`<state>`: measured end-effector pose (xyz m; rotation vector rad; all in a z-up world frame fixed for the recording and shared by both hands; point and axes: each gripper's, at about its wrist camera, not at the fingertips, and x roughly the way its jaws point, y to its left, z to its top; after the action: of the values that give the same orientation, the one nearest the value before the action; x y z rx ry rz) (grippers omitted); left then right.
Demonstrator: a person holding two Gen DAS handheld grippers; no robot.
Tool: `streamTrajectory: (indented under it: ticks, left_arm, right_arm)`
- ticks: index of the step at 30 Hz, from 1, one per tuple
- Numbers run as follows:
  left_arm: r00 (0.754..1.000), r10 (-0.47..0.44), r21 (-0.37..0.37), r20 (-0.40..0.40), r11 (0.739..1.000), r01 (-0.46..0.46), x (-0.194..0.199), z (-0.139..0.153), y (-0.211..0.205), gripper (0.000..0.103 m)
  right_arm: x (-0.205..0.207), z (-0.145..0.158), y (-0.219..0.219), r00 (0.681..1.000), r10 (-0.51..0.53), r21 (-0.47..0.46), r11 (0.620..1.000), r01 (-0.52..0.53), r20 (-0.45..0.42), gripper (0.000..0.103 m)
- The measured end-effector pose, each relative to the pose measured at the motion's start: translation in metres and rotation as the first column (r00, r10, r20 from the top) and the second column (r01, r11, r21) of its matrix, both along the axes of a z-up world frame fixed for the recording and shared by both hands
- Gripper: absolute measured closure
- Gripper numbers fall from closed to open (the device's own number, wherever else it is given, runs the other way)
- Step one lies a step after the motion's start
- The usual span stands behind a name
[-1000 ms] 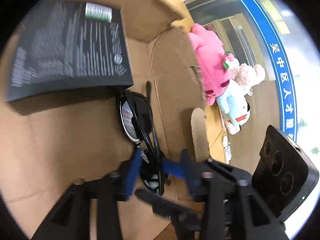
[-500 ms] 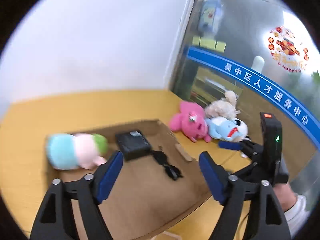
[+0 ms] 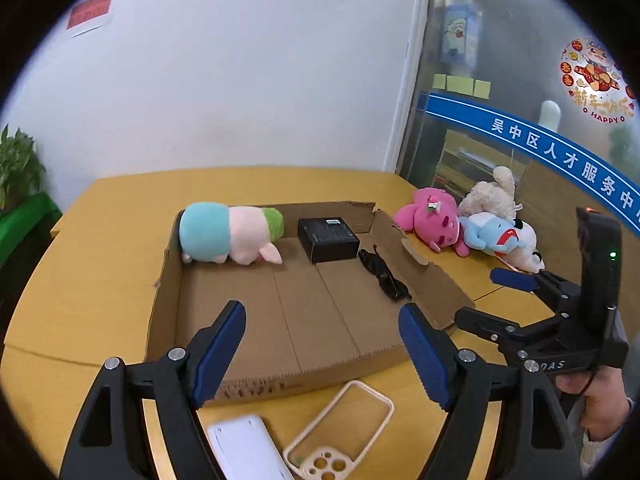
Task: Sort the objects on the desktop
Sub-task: 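Carry the sunglasses into the cardboard box and open both grippers, then move both grippers toward the clear phone case on the table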
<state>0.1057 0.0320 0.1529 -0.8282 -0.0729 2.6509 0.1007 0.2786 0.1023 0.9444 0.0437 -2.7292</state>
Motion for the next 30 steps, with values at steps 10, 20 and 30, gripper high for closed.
streamTrajectory:
  ticks: [10,20,30]
  left_arm:
    - [1.000,0.025,0.059,-0.011,0.998,-0.024,0.015,-0.007,-0.005,0.024]
    - [0.991,-0.005,0.043,0.131,0.999,0.000,0.016,-0.053,-0.004,0.024]
    - [0.929,-0.047,0.146,0.368,0.989,-0.008,0.016,-0.120,-0.022,0.027]
  right_arm:
    - [0.021,-0.001,-0.008,1.000,0.006,0.039,0.999,-0.005,-0.022,0.000]
    - [0.021,-0.035,-0.015,0.971,0.231,-0.021,0.973,-0.230,0.064,0.000]
    - [-0.015,-0.130,-0.038,0.889,0.337,-0.079,0.941,-0.329,0.309,0.034]
